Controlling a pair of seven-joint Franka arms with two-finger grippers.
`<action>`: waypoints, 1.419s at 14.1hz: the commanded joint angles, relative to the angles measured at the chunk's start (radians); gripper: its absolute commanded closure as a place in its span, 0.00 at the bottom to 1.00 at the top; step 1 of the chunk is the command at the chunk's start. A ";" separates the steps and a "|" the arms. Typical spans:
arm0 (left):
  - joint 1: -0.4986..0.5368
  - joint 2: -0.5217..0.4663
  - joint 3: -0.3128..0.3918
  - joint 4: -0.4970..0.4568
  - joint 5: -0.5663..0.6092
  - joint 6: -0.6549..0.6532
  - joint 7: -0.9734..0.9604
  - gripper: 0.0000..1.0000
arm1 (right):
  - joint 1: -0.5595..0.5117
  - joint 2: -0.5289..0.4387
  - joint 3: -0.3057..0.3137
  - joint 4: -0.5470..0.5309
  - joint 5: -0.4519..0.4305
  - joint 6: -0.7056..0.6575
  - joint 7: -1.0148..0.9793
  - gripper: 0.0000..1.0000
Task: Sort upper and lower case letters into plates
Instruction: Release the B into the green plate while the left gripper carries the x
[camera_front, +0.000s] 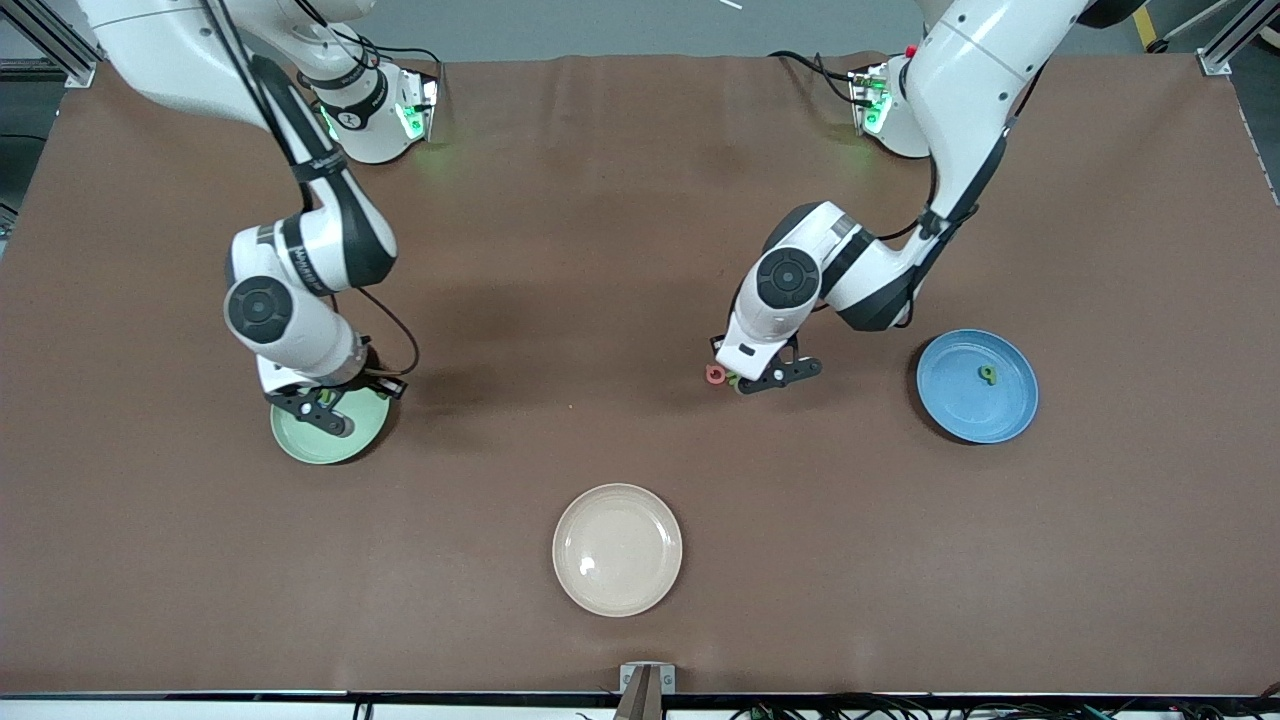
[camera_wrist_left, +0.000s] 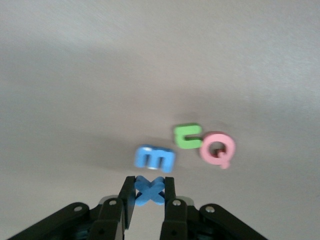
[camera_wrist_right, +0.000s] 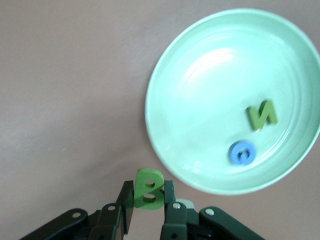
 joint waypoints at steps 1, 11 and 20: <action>0.048 -0.091 -0.001 -0.046 0.006 -0.067 0.111 0.86 | -0.051 -0.010 0.024 -0.103 0.012 0.128 -0.071 1.00; 0.298 -0.255 -0.002 -0.267 0.073 -0.026 0.502 0.84 | -0.126 0.088 0.026 -0.125 0.010 0.235 -0.174 0.24; 0.575 -0.329 -0.004 -0.388 0.106 0.103 0.865 0.83 | -0.116 0.020 0.030 0.088 0.010 -0.164 -0.185 0.00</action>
